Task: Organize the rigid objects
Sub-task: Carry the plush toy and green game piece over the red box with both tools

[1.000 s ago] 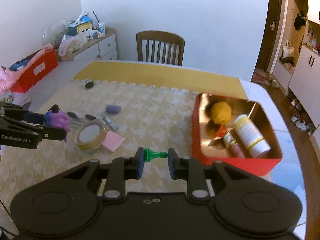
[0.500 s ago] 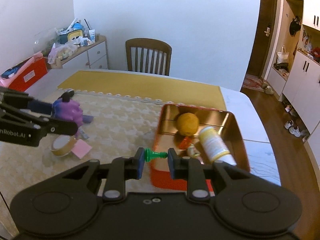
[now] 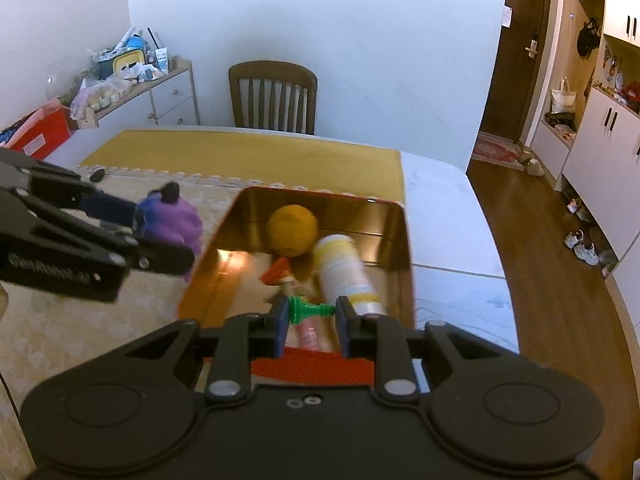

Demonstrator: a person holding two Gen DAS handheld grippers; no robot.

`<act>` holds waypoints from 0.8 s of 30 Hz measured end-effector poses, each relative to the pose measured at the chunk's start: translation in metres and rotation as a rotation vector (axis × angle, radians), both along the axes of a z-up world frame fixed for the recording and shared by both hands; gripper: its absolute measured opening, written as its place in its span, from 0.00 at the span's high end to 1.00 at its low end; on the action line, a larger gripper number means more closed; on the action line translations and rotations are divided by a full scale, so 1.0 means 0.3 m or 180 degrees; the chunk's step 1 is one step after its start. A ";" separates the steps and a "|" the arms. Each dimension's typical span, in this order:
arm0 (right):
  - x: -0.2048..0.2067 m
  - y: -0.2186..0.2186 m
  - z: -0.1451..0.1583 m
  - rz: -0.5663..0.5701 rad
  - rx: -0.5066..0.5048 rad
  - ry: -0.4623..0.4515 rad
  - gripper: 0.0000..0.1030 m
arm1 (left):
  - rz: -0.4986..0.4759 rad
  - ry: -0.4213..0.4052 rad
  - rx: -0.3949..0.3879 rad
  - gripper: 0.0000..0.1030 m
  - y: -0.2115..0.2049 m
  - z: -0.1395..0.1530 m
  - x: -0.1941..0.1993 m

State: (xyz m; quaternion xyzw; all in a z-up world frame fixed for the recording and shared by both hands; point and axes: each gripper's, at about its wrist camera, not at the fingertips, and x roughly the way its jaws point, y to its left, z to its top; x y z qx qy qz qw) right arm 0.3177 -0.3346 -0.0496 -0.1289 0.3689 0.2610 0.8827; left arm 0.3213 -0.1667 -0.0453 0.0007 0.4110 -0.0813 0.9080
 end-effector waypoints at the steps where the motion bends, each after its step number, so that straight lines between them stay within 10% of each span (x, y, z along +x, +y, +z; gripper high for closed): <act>1: 0.010 -0.005 -0.006 0.0023 -0.0015 0.0013 0.78 | 0.0008 0.0021 0.0019 0.44 -0.011 -0.010 0.014; 24: 0.111 0.042 -0.144 0.0566 -0.0180 0.0366 0.78 | 0.0327 0.0460 0.0175 0.44 -0.112 -0.155 0.282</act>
